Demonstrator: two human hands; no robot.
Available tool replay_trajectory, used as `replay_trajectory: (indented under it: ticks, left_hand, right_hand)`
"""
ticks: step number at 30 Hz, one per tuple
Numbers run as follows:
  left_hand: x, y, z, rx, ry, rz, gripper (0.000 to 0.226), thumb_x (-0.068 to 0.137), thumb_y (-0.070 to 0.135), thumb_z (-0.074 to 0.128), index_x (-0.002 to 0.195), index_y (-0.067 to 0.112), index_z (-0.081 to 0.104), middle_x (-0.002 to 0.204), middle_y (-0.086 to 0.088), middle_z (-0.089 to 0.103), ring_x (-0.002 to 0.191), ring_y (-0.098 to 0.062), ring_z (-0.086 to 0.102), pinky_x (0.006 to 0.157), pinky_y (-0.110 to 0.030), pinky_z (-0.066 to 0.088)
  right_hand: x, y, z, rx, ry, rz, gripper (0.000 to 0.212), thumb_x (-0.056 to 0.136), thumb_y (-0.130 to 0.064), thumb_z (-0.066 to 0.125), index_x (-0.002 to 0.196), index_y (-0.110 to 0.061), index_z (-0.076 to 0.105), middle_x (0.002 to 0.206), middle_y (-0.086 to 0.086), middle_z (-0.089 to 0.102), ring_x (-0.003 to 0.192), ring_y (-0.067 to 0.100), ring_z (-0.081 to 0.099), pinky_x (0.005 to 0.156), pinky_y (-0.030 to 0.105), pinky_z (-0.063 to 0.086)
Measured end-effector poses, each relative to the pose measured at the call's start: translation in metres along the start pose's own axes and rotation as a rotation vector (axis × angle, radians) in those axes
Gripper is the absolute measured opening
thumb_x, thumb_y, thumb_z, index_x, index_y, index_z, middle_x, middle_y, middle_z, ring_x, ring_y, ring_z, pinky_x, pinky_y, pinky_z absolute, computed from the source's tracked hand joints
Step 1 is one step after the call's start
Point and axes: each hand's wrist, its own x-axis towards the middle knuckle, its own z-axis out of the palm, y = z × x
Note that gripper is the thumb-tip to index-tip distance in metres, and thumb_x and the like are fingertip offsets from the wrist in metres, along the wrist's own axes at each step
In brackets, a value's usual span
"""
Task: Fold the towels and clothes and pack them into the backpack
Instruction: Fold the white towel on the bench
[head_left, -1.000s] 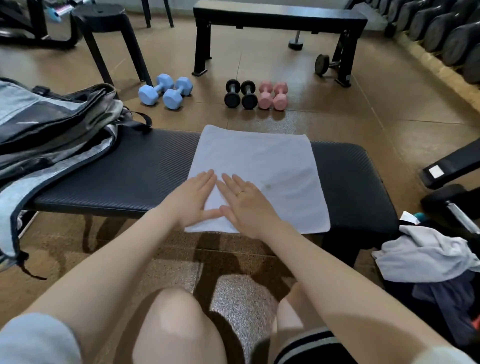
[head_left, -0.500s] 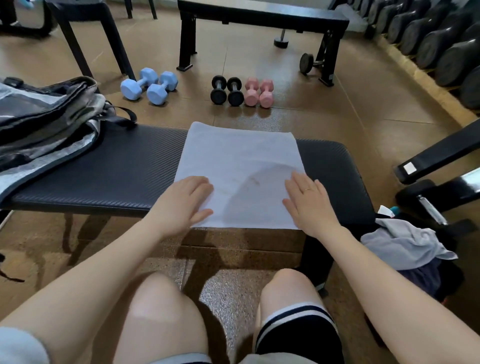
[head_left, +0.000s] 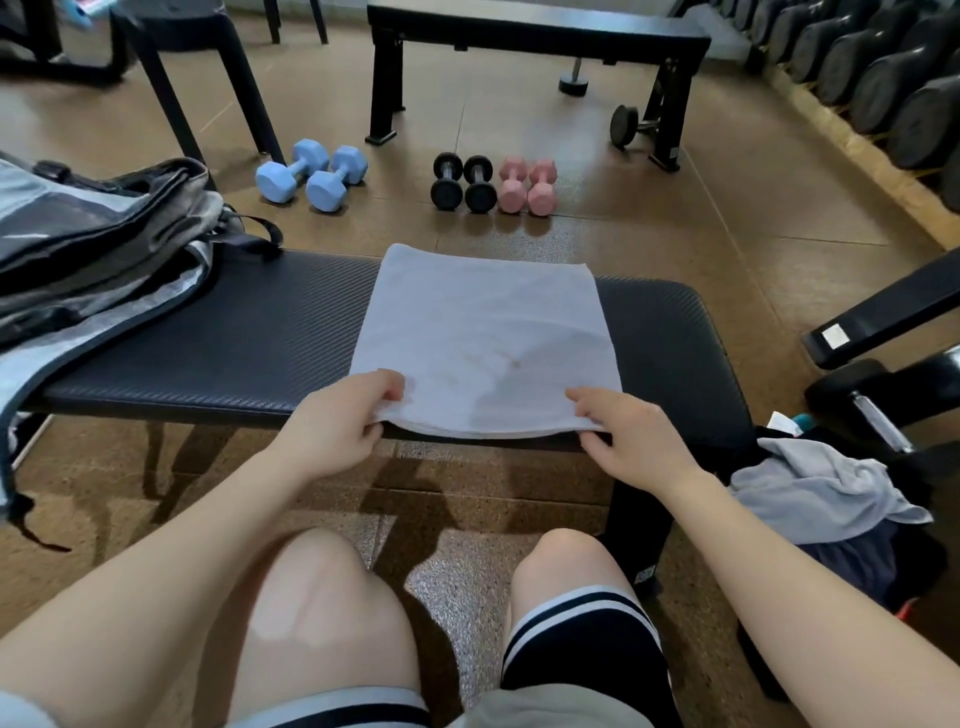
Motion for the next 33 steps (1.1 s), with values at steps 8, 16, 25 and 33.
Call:
replay_trajectory:
  ticks: [8, 16, 25, 33]
  left_hand:
    - [0.004, -0.001, -0.03, -0.357, 0.217, -0.26, 0.012, 0.093, 0.021, 0.053, 0.095, 0.02, 0.065, 0.087, 0.001, 0.067, 0.08, -0.015, 0.059, 0.069, -0.016, 0.041]
    - [0.042, 0.006, -0.054, -0.413, 0.28, -0.298, 0.017, 0.093, 0.024, 0.051, 0.085, 0.022, 0.067, 0.079, 0.006, 0.067, 0.066, 0.0, 0.055, 0.057, -0.014, 0.039]
    - [0.13, -0.017, -0.049, -0.397, 0.198, -0.395, 0.022, 0.092, 0.024, 0.046, 0.091, 0.016, 0.066, 0.091, 0.002, 0.065, 0.089, -0.017, 0.054, 0.071, -0.029, 0.037]
    - [0.159, -0.04, -0.009, -0.255, 0.111, -0.445, 0.02, 0.097, 0.02, 0.038, 0.097, 0.015, 0.056, 0.09, -0.005, 0.064, 0.082, -0.024, 0.056, 0.071, -0.038, 0.046]
  right_hand:
    - [0.024, -0.004, -0.026, 0.536, 0.087, 0.407, 0.005, 0.088, -0.012, 0.058, 0.086, -0.013, 0.063, 0.079, 0.0, 0.059, 0.068, 0.004, 0.049, 0.062, 0.019, 0.038]
    - [0.062, -0.001, -0.047, 0.642, 0.102, 0.537, 0.011, 0.086, -0.022, 0.063, 0.082, -0.012, 0.067, 0.081, 0.003, 0.067, 0.072, 0.013, 0.059, 0.064, 0.027, 0.044]
    - [0.125, 0.036, -0.04, 0.481, 0.165, 0.616, 0.011, 0.087, -0.022, 0.057, 0.085, -0.015, 0.065, 0.079, -0.002, 0.063, 0.077, 0.018, 0.055, 0.063, 0.029, 0.039]
    - [0.157, 0.054, -0.012, 0.338, 0.064, 0.69, 0.02, 0.094, -0.029, 0.048, 0.097, -0.012, 0.059, 0.093, 0.007, 0.063, 0.084, 0.021, 0.055, 0.072, 0.036, 0.045]
